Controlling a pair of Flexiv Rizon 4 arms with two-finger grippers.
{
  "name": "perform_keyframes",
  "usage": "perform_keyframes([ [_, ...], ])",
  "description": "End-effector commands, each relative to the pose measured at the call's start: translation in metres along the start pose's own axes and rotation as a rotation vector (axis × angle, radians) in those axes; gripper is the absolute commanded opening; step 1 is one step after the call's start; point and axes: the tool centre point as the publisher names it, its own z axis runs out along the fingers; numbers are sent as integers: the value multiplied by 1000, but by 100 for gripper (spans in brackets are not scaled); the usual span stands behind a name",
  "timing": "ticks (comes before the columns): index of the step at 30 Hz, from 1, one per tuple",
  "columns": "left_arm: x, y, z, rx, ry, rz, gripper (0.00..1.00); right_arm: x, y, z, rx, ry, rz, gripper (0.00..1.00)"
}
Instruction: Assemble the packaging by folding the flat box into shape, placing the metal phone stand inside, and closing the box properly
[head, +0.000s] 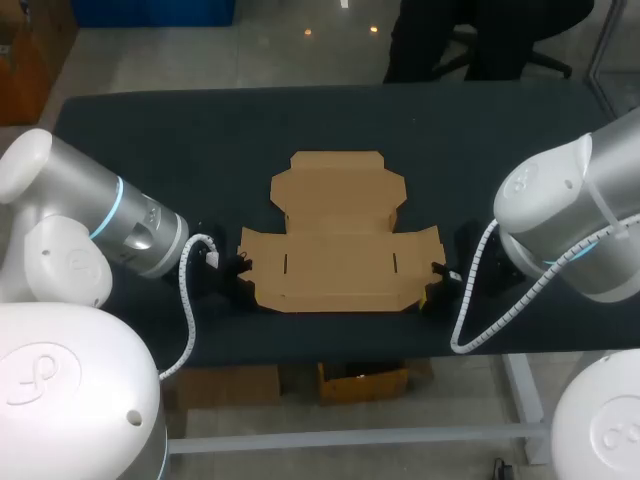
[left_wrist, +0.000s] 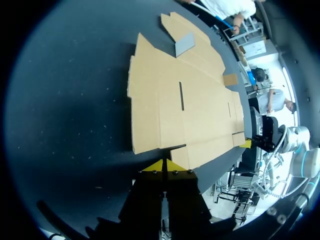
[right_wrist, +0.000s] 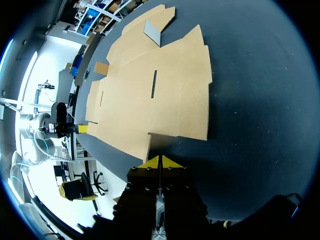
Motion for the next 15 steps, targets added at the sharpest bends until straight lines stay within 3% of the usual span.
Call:
perform_keyframes([
  [1, 1, -2, 1, -3, 0, 0, 0, -1, 2, 0, 7, 6, -2, 0],
  [15, 6, -6, 2, -6, 12, -7, 0, -3, 4, 2, 14, 8, -1, 0],
])
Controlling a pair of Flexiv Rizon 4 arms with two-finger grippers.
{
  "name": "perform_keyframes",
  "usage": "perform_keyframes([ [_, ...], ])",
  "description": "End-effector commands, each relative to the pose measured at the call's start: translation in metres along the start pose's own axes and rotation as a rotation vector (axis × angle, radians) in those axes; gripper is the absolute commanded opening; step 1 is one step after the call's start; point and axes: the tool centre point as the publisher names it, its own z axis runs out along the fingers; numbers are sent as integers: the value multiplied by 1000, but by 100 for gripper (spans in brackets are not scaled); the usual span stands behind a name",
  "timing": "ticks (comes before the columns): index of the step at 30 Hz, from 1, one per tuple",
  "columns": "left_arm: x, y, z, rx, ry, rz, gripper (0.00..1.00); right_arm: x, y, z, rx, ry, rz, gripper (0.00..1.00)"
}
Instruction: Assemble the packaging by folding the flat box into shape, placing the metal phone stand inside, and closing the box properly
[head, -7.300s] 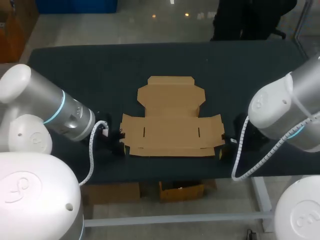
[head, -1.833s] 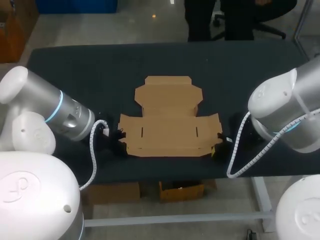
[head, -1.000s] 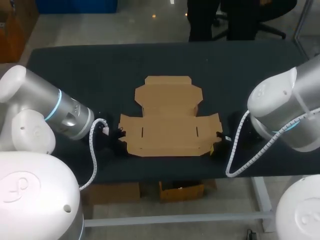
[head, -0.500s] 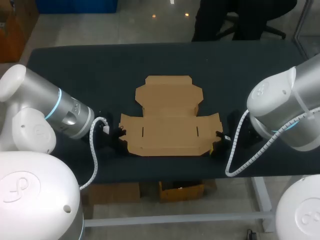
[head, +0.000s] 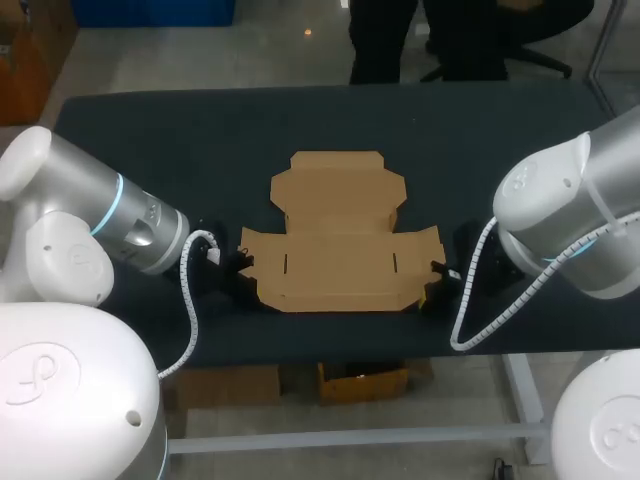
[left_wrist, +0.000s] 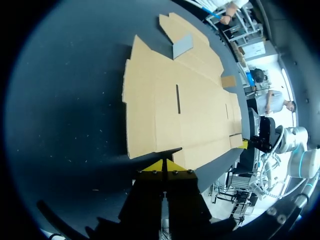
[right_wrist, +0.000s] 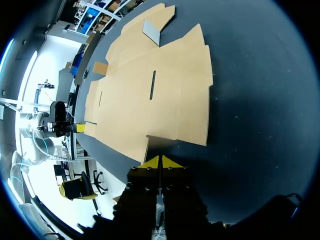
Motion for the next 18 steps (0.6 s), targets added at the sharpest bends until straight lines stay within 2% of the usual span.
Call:
perform_keyframes([
  [1, 1, -2, 2, -5, -3, -1, 0, -1, 1, -1, 5, 7, 0, 0],
  [18, 4, -5, 3, -54, -1, -62, 0, 1, 5, 1, 13, 3, 7, 0],
])
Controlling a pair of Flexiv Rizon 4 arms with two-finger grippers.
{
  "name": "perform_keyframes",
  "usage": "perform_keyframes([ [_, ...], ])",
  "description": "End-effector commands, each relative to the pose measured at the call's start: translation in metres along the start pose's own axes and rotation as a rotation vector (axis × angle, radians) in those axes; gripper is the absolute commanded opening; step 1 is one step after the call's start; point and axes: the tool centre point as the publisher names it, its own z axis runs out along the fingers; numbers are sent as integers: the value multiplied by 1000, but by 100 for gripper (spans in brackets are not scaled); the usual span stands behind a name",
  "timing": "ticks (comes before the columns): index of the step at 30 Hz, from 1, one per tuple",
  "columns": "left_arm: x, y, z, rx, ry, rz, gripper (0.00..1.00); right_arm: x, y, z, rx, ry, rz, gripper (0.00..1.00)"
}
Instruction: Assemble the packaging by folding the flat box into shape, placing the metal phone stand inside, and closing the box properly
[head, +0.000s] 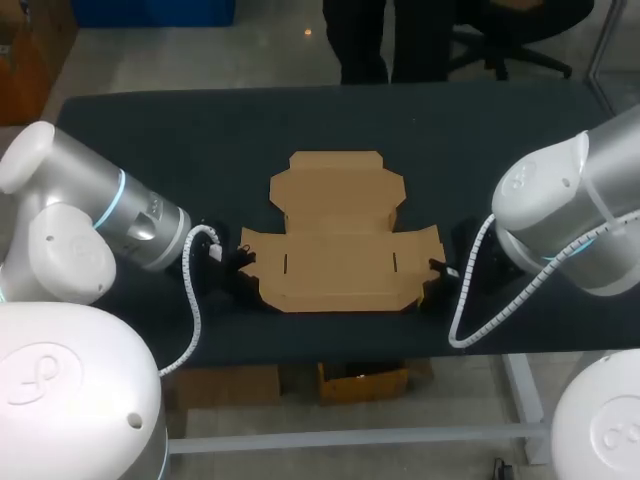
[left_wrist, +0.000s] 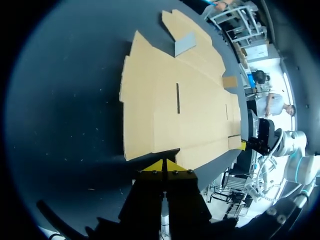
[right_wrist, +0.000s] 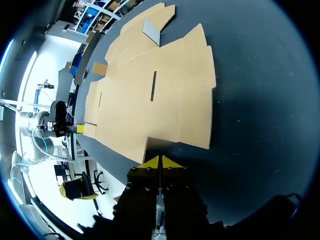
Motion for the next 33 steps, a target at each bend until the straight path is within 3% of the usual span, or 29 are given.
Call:
perform_keyframes([
  [1, 1, -5, 1, -24, -17, -19, 0, 0, 2, -1, 5, 3, 2, 0],
  [33, 6, -5, 7, -78, -50, -70, 0, 5, 1, -1, 13, -7, 47, 0],
])
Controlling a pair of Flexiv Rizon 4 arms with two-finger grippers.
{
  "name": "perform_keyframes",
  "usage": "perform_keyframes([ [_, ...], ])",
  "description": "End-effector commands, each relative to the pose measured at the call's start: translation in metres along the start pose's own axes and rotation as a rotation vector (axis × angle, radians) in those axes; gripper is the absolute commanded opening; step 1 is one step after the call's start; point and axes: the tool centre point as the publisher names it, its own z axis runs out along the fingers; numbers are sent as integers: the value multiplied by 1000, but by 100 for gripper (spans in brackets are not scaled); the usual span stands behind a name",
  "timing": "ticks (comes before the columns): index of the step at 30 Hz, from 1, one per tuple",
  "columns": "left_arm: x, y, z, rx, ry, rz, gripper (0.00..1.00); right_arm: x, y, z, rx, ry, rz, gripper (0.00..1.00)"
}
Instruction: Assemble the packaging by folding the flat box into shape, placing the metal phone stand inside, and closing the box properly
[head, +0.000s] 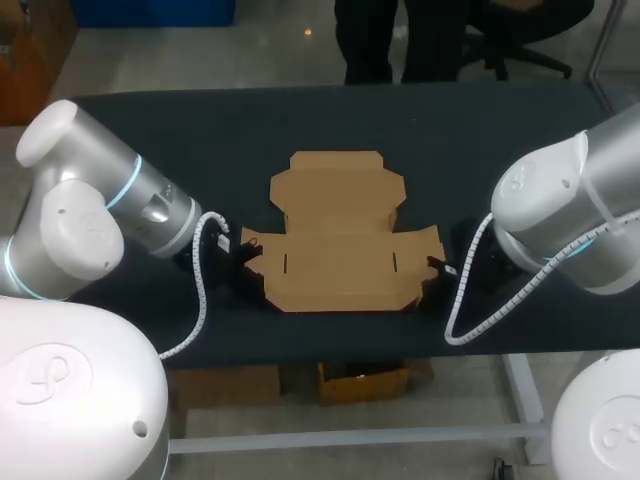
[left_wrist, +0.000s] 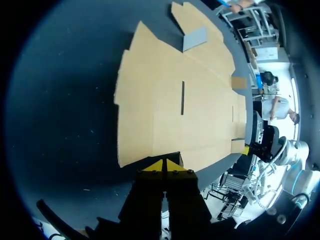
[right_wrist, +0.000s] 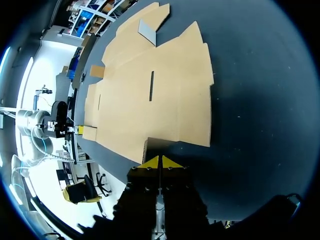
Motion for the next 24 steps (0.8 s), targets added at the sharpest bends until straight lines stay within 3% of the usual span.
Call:
perform_keyframes([
  [1, 2, -2, 1, -5, -12, -3, 0, 2, 2, 0, 9, -4, 0, 0],
  [24, 5, -3, 3, -13, -19, -4, 0, 2, 5, -1, 13, -7, -3, 0],
])
